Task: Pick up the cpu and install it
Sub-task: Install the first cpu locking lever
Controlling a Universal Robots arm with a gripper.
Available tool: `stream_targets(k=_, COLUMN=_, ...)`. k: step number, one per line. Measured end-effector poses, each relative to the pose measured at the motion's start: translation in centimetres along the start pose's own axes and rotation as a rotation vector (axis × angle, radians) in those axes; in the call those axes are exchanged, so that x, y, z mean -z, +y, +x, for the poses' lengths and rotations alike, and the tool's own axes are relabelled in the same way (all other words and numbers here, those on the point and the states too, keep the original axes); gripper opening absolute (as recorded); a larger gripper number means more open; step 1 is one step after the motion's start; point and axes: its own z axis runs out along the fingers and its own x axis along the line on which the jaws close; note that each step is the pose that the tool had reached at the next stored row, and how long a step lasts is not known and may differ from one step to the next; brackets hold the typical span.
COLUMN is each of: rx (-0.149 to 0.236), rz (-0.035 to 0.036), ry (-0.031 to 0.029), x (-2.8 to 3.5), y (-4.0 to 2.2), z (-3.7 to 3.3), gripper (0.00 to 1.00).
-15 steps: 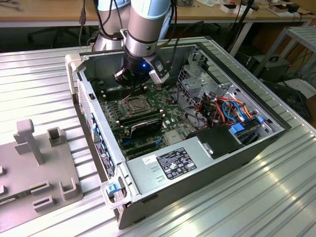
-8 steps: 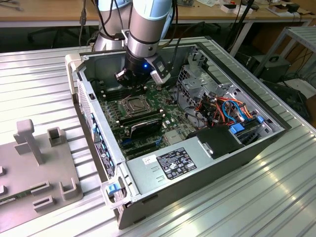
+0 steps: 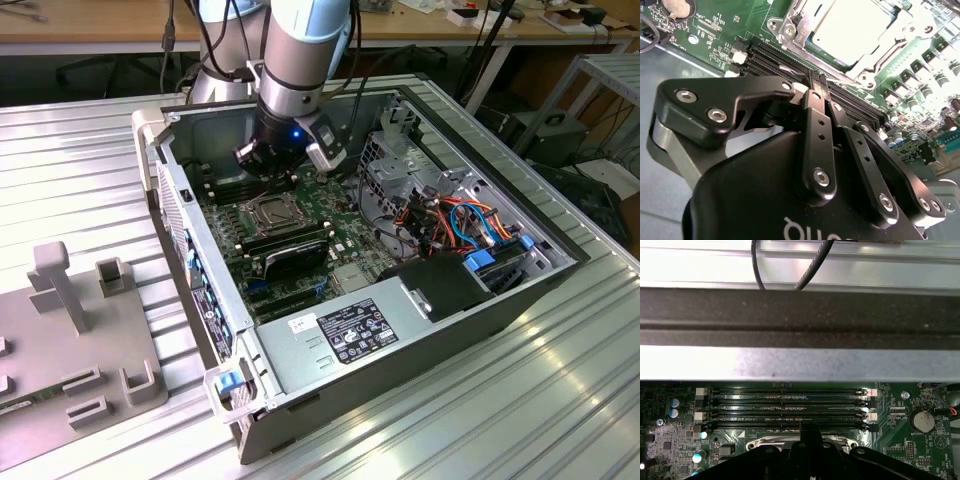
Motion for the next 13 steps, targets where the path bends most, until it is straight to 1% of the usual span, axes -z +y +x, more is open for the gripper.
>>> stream_targets(k=13, rx=0.000, rz=0.0003, ry=0.0003, x=-0.85, y=-0.14, z=0.01, gripper=0.11)
